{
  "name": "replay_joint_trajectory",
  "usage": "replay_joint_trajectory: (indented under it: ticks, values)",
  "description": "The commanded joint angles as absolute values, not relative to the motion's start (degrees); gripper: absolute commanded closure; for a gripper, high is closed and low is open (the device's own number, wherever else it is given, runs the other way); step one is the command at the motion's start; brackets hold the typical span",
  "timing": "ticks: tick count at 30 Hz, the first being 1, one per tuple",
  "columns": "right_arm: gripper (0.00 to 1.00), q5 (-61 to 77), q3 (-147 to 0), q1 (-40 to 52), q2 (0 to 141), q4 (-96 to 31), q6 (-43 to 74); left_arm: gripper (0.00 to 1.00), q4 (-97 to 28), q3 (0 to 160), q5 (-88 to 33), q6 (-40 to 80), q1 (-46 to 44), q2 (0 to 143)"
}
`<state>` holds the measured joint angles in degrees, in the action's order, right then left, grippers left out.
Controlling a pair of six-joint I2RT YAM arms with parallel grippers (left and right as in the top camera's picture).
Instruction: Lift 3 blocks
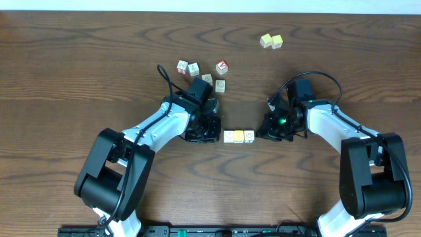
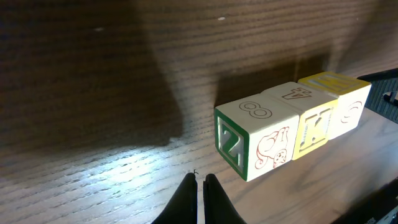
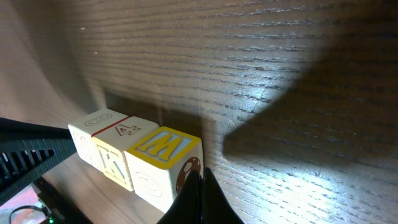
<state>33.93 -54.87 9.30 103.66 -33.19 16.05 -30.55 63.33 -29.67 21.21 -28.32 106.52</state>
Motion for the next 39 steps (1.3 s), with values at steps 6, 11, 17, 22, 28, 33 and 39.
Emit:
replay_joint_trajectory:
  ticks: [6, 11, 17, 22, 28, 33, 39]
  values:
    - [0.99, 35.05, -54.41, 9.87, 104.22, -34.02, 15.4, 0.93, -29.39, 62.83, -30.5, 21.74, -28.49, 107.26]
    - [0.99, 35.2, -54.39, 9.87, 104.22, -34.02, 15.4, 0.93, -29.39, 62.83, -30.68, 21.76, -28.49, 107.26]
    - [0.99, 36.56, -54.33, 9.89, 104.22, -34.0, 15.4, 0.93, -28.84, 62.83, -30.68, 23.05, -28.49, 107.26]
    - [0.99, 36.51, -54.24, 10.37, 104.22, -33.87, 15.38, 0.93, -28.77, 62.83, -30.68, 23.05, -28.49, 107.28]
    - [0.99, 36.27, -54.24, 11.2, 104.22, -33.39, 15.4, 0.93, -28.77, 62.83, -30.68, 23.05, -28.49, 107.28]
    - [0.99, 36.27, -54.24, 11.35, 104.22, -32.95, 15.79, 0.93, -28.77, 62.83, -30.68, 23.05, -28.49, 107.28]
    - [0.99, 36.29, -54.19, 11.35, 104.25, -32.56, 15.86, 0.93, -28.8, 62.83, -30.68, 23.05, -28.6, 107.28]
